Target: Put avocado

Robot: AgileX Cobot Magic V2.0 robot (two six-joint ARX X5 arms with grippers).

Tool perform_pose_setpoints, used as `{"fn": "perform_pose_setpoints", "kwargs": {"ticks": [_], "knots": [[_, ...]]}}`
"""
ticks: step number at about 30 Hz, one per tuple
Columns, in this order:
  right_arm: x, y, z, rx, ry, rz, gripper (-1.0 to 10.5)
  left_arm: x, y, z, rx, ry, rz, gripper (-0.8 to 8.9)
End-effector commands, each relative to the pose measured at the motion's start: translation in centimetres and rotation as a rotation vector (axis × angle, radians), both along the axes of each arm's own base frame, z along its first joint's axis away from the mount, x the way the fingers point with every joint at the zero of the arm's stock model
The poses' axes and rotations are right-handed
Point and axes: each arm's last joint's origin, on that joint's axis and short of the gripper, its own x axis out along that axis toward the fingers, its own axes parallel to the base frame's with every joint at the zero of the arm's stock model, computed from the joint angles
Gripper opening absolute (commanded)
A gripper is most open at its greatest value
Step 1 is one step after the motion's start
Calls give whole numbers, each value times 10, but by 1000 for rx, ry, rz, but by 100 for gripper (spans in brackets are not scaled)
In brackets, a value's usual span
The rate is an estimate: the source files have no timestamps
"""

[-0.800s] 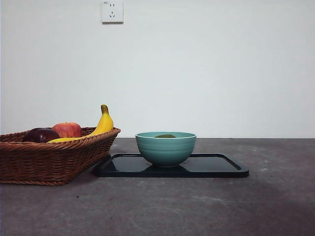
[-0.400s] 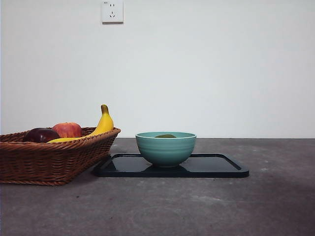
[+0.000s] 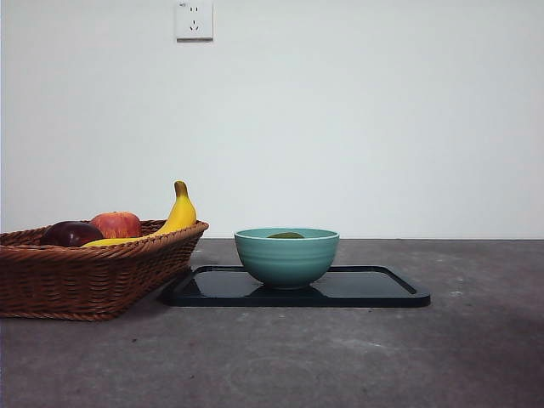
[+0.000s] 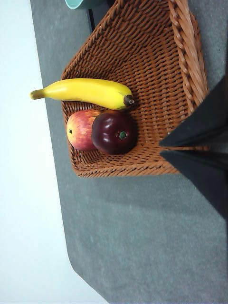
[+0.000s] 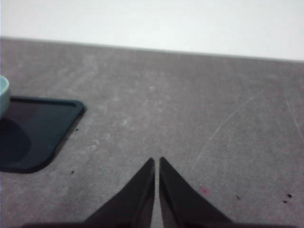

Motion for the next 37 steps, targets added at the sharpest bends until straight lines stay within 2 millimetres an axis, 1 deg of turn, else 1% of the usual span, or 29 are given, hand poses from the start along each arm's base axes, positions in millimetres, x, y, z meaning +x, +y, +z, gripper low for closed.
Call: {"fn": "perform_pose_setpoints", "kwargs": {"ticks": [1,37], "knots": [[0,0,-2,15,10,-1,7,1,0,-8,-3,28,6,9],[0,0,-1,17,-2,-1,7,1,0,-8,-3,28,5,9]]}}
